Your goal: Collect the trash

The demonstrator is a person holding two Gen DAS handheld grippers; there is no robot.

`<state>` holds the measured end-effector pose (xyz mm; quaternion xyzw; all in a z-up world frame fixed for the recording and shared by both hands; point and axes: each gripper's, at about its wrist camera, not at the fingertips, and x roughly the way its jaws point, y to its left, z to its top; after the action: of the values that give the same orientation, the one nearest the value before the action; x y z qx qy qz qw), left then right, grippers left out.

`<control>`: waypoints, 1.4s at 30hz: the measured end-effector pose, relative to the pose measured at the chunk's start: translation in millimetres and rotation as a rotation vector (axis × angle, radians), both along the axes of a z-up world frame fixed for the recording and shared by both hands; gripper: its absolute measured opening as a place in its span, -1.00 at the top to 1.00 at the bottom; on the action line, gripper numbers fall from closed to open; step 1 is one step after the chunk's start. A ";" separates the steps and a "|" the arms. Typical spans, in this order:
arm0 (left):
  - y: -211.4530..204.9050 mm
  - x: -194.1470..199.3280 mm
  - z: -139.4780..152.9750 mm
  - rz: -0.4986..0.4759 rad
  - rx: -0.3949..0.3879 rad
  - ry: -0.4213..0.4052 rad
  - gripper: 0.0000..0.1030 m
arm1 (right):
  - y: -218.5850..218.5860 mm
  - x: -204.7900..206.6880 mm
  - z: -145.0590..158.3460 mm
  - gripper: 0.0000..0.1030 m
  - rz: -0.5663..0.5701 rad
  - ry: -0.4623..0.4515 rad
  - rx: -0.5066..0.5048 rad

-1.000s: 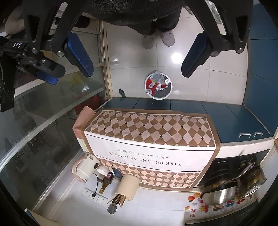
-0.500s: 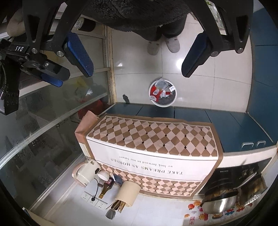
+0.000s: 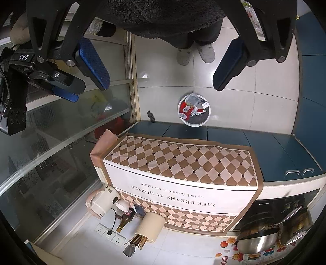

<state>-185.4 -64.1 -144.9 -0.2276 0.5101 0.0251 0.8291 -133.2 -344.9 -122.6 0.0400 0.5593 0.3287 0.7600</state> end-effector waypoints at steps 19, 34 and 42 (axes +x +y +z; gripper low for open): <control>-5.7 -3.1 -4.0 -0.002 -0.018 0.002 -1.00 | -2.6 0.1 -5.0 -1.00 0.009 0.027 0.021; -7.7 3.2 -3.0 -0.018 -0.021 0.007 -1.00 | -1.2 -0.9 -8.0 -1.00 -0.003 0.040 0.017; -7.7 5.5 -2.1 -0.021 -0.026 0.005 -1.00 | -3.5 -0.8 -10.4 -1.00 -0.015 0.044 0.016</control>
<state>-180.0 -71.8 -147.0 -0.2329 0.5148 0.0105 0.8250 -133.9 -348.4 -133.1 0.0573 0.5727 0.3265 0.7497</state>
